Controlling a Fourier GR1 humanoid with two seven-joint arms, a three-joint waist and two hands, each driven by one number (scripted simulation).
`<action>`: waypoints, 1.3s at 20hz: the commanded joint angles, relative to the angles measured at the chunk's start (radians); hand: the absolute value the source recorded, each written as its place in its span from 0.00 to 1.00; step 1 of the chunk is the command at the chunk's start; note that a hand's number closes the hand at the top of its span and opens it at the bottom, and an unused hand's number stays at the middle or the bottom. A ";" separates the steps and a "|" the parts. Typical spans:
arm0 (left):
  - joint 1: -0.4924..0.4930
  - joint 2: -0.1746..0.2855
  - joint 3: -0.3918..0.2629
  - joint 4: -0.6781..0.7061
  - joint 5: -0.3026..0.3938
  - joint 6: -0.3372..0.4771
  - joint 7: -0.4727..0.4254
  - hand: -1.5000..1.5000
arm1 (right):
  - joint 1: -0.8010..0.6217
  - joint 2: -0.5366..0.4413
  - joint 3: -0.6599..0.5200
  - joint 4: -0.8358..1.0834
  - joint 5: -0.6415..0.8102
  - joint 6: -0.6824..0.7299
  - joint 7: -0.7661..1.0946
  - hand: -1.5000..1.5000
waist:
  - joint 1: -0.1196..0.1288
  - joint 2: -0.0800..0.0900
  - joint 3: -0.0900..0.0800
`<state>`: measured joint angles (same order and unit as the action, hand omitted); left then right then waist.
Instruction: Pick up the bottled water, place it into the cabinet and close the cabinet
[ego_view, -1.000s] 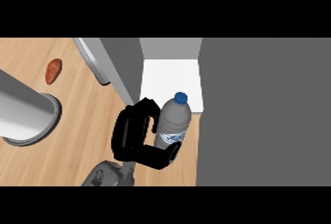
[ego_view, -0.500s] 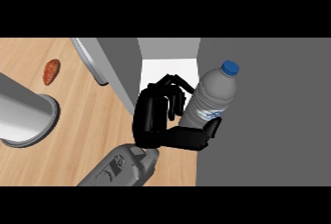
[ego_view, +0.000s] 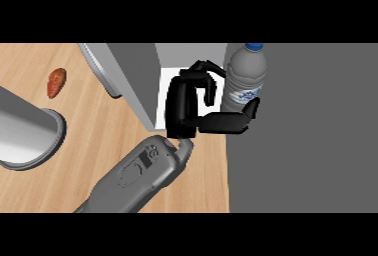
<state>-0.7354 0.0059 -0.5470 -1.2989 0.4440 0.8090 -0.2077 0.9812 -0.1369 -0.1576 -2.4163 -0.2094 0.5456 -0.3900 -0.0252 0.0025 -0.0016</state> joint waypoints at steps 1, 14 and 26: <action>-0.063 -0.006 -0.026 0.099 0.014 0.045 -0.013 1.00 | 0.013 0.010 -0.054 -0.050 -0.122 0.007 0.019 0.00 | -0.007 -0.001 0.002; -0.128 -0.006 0.135 0.441 0.111 -0.113 -0.175 1.00 | -0.014 -0.006 -0.073 -0.035 -0.174 0.049 0.042 0.00 | -0.013 0.008 0.001; -0.304 -0.006 0.185 0.770 0.083 -0.123 -0.280 1.00 | 0.012 0.008 -0.069 -0.037 -0.158 0.091 0.039 0.00 | -0.024 0.006 0.001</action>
<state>-0.9759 0.0016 -0.3451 -0.6201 0.5591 0.6567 -0.4914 0.9631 -0.1477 -0.2363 -2.3879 -0.2902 0.6283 -0.3786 -0.0490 0.0121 -0.0009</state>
